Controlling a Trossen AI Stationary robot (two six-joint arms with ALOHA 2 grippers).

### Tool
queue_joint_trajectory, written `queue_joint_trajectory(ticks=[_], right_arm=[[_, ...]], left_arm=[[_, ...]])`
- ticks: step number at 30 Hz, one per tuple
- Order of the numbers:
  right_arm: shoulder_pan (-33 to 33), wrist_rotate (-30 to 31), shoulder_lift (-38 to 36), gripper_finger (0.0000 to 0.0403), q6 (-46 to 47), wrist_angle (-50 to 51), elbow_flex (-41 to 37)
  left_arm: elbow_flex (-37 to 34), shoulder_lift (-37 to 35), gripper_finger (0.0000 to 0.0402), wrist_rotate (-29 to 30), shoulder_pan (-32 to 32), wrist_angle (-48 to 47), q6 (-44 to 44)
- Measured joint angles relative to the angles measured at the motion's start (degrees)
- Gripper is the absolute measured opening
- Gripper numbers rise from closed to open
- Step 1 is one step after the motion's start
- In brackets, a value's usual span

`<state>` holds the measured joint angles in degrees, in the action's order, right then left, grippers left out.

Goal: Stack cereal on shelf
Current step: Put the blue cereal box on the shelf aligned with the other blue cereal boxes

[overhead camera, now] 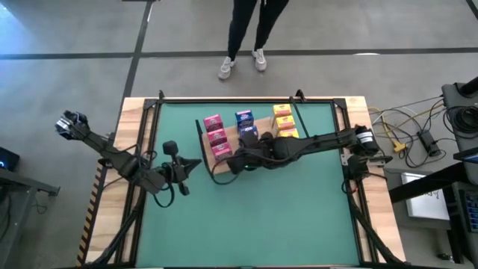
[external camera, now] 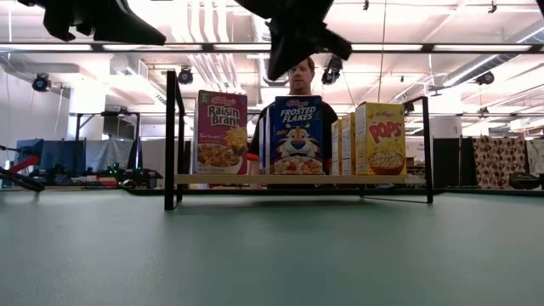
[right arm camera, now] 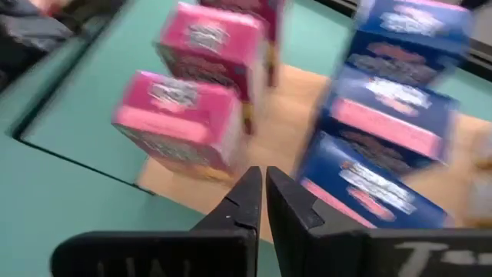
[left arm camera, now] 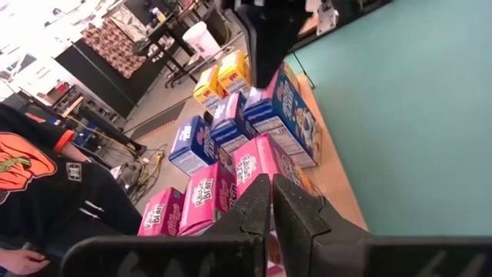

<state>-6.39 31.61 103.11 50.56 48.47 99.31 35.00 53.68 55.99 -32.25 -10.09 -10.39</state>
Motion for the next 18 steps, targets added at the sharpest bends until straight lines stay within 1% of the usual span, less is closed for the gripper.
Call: queue_joint_trajectory(ticks=[3,5,12,18], right_arm=[[0.0,0.4,0.9,0.0012,3.1,5.2,2.7],[-0.1,2.5,0.9,0.0012,4.8,7.8,2.8],[-0.1,6.0,1.0,0.0012,6.4,8.7,2.0],[-0.1,6.9,1.1,0.0012,6.4,8.2,1.1]], left_arm=[[0.0,0.5,0.0,0.0,0.0,-0.4,0.0],[0.0,0.7,0.0,0.0,0.0,-0.2,0.0],[0.0,1.3,0.0,0.0,0.0,-0.1,0.0],[0.0,1.1,0.0,0.0,0.0,-0.2,0.0]])
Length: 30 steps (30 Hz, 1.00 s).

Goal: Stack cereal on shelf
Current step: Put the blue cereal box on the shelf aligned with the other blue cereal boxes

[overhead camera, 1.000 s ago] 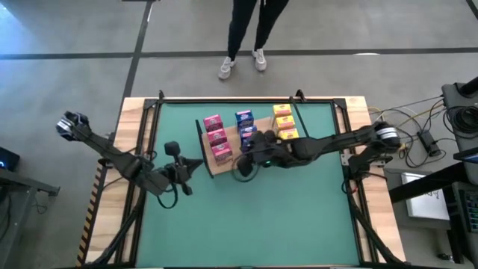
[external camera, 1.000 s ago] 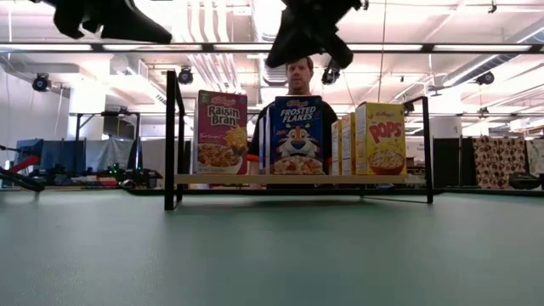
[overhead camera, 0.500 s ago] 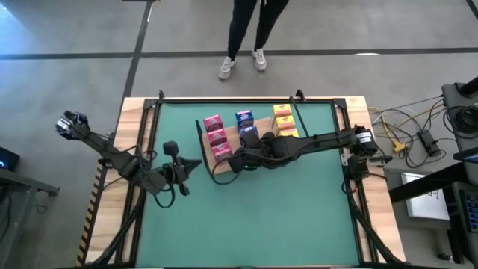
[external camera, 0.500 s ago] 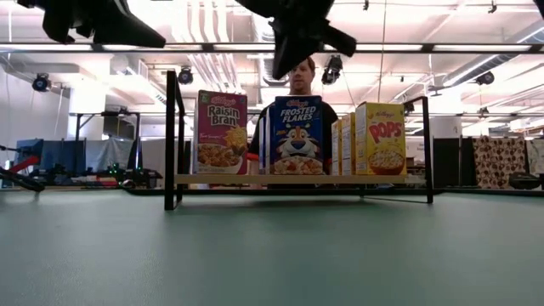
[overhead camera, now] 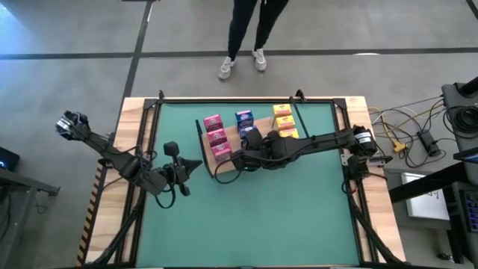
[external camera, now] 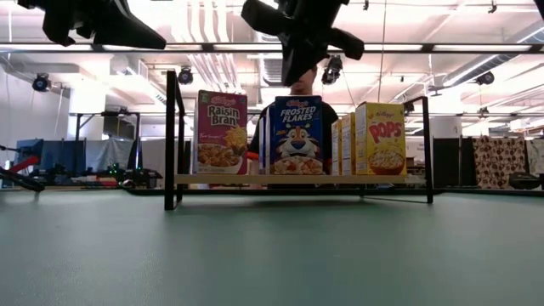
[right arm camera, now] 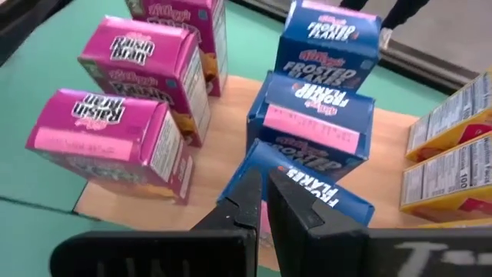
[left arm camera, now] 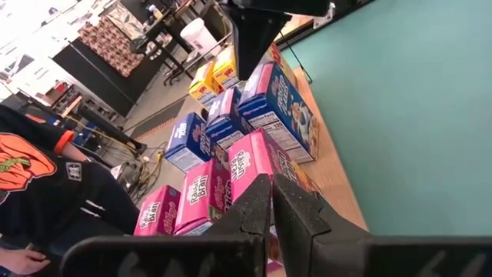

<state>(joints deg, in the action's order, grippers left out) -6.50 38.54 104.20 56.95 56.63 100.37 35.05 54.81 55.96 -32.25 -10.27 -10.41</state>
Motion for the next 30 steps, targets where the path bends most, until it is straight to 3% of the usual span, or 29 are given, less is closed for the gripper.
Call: queue_joint_trajectory(ticks=[12,30], right_arm=[[0.0,2.0,0.0,0.0012,-2.6,-7.2,-3.9],[-1.0,-1.0,0.0,0.0012,-5.2,-7.5,-4.4]], left_arm=[[0.0,0.0,0.0,0.0,0.0,0.0,0.0],[0.1,0.0,0.0,0.0,0.0,-0.1,0.0]])
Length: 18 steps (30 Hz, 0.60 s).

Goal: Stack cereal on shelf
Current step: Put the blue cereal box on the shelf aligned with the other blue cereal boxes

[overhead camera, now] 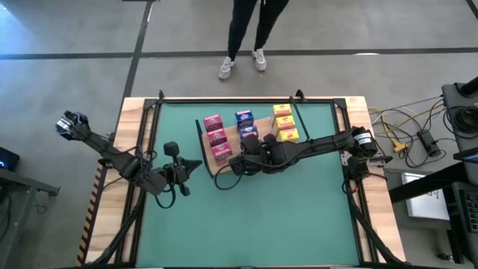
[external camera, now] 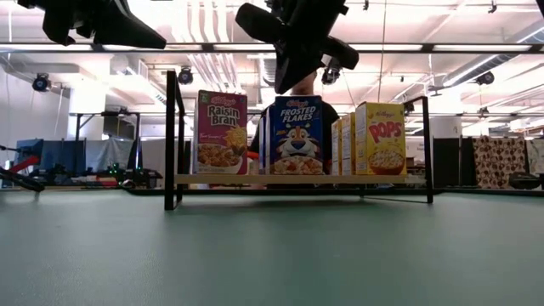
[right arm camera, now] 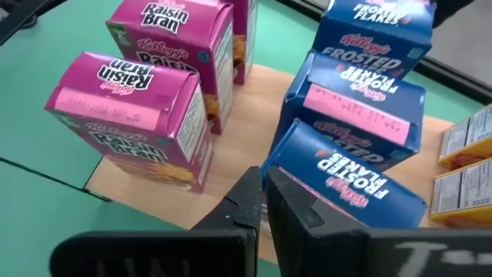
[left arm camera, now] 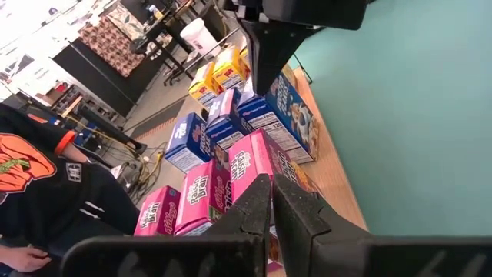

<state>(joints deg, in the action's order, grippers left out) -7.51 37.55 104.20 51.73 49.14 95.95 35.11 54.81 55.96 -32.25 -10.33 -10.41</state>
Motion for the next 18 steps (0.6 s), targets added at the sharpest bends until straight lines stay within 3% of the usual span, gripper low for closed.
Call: queue_joint_trajectory(ticks=[11,18], right_arm=[[-0.1,4.0,0.0,0.0012,-0.3,-0.2,0.0],[-0.1,2.9,0.0,0.0012,-0.8,-0.3,-1.5]], left_arm=[[0.0,0.0,0.0,0.0,0.0,0.0,0.0],[0.0,0.0,0.0,0.0,0.0,0.0,0.0]])
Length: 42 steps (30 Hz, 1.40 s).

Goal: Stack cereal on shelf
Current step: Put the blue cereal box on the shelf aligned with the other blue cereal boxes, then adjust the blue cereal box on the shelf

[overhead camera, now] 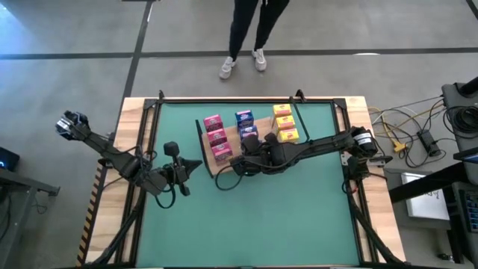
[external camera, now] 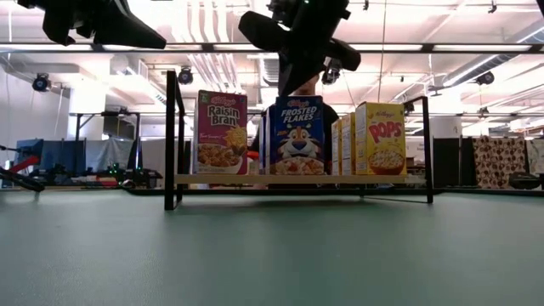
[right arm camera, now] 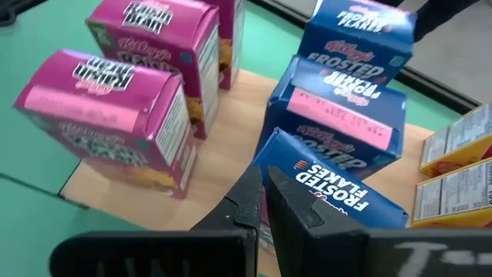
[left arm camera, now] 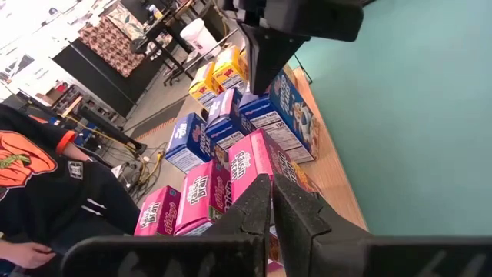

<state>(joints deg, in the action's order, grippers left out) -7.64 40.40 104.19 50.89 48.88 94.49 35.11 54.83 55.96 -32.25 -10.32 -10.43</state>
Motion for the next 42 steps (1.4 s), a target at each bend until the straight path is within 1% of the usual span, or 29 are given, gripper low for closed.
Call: queue_joint_trajectory(ticks=[4,11,18,27,29,31,33,35,37,40,42], right_arm=[[-0.1,-2.1,-0.1,0.0012,-2.7,-0.1,-0.1],[-0.6,-2.7,-0.1,0.0012,-5.7,0.0,-0.1],[-0.7,-2.9,-0.2,0.0012,-11.6,0.1,-0.2],[-0.6,-2.3,-2.4,0.0012,-12.7,0.8,0.4],[-0.6,-3.8,-4.1,0.0012,-11.9,0.8,0.8],[-0.6,-8.7,-5.9,0.0012,-10.1,1.4,0.9],[-0.5,-14.7,-6.9,0.0012,-7.6,4.6,0.9],[-0.5,-16.9,-7.7,0.0012,-4.1,9.4,0.9],[-0.6,-16.7,-8.2,0.0012,-0.5,15.4,0.9],[-0.6,-14.0,-8.3,0.0012,4.4,23.2,0.8],[-0.6,-12.1,-8.1,0.0012,6.2,25.2,0.7]], left_arm=[[0.0,0.0,0.0,0.0,0.0,0.0,0.0],[0.0,0.0,0.0,0.0,0.0,0.0,0.0],[0.0,0.0,0.0,0.0,0.0,0.0,0.0],[0.0,0.0,0.0,0.0,0.0,0.0,0.0],[0.0,0.0,0.0,0.0,0.0,0.0,0.0],[0.0,0.0,0.0,0.0,0.0,0.0,0.0],[0.0,0.0,0.0,0.0,0.0,0.0,0.0],[0.0,0.0,0.0,0.0,0.0,0.0,0.0],[0.0,0.0,0.0,0.0,0.0,0.0,0.0],[0.0,0.0,0.0,0.0,0.0,0.0,0.0],[0.0,0.0,0.0,0.0,0.0,0.0,0.0]])
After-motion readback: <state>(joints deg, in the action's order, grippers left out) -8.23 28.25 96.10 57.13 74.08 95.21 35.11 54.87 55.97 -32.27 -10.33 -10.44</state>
